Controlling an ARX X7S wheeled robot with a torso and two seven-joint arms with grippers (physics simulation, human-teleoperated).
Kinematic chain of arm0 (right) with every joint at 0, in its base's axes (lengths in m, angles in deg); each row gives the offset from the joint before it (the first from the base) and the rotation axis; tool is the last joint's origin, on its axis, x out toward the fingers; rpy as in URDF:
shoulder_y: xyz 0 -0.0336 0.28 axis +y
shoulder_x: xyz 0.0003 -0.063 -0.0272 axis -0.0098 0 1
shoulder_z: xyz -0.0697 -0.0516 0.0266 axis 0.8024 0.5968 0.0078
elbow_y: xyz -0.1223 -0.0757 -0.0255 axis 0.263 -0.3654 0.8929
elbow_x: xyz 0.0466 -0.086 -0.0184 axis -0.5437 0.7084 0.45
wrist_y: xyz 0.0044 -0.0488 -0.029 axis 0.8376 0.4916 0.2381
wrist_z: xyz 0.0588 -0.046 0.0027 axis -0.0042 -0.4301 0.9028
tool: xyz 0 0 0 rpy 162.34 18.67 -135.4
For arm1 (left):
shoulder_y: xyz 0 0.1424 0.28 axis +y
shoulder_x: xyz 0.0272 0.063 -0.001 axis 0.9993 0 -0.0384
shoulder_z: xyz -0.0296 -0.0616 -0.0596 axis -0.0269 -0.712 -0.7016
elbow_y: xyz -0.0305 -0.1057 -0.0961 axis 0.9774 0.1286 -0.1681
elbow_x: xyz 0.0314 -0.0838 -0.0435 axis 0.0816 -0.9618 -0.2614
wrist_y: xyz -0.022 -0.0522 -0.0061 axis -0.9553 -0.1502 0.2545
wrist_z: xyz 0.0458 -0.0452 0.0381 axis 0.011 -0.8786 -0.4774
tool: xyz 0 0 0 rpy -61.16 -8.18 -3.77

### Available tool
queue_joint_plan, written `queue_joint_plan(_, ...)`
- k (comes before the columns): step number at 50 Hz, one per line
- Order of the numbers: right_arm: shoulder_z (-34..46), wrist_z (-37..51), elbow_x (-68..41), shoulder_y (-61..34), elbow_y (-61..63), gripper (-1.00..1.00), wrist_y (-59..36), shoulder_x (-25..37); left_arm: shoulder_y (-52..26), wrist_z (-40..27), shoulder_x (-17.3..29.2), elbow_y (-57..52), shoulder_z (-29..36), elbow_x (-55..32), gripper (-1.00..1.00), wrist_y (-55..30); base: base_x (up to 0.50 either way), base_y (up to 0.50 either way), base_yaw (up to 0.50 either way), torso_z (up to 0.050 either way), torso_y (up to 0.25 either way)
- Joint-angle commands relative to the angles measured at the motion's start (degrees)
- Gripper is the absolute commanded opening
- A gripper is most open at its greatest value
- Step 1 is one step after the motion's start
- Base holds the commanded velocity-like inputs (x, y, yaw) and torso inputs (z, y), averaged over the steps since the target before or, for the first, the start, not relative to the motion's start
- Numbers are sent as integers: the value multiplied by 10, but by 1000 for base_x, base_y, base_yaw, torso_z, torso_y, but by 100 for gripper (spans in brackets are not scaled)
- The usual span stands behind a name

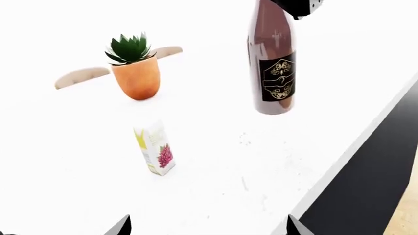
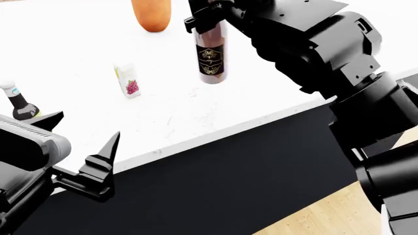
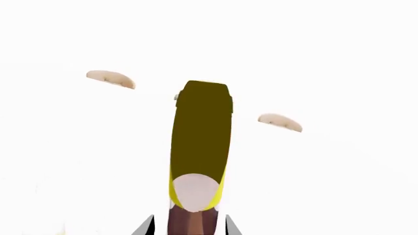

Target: Move the drinks to the dining counter.

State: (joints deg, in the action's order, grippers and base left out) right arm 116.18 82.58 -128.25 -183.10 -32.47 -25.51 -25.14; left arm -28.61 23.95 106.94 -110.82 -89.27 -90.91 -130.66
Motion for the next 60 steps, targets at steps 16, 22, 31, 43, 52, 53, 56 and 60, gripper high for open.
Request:
queue_joint_plan(16, -42, -54, 70, -10, -126, -100, 91, -52, 10, 12, -8, 6, 3, 20, 100, -2, 0, 0, 0, 1, 3)
queue_joint_plan(22, -39, -66, 72, -7, -143, -100, 100, -61, 8, 13, -8, 7, 4, 20, 100, -2, 0, 0, 0, 0, 4)
queue_joint_plan(31, -34, -78, 74, -1, -161, -100, 110, -67, 10, 15, -9, 7, 5, 24, 100, -2, 0, 0, 0, 1, 3)
queue_joint_plan(43, -30, -83, 74, 8, -172, -100, 120, -73, 14, 20, -15, 9, 9, 34, 100, -3, 0, 0, 0, 1, 3)
queue_joint_plan(52, -28, -86, 74, 13, -176, -100, 125, -72, 10, 20, -18, 11, 16, 38, 100, -4, 0, 0, 0, 0, 3)
queue_joint_plan(53, -26, -87, 74, 15, -174, -100, 125, -71, 10, 21, -19, 11, 17, 39, 100, -4, 0, 0, 0, 0, 0)
queue_joint_plan(56, -25, -86, 74, 16, -172, -100, 124, -68, 12, 22, -19, 11, 17, 41, 100, -4, 0, 0, 0, 0, 4)
queue_joint_plan(60, -24, -82, 72, 18, -155, -100, 117, -62, 11, 19, -15, 9, 14, 35, 100, -2, 0, 0, 0, 3, 3)
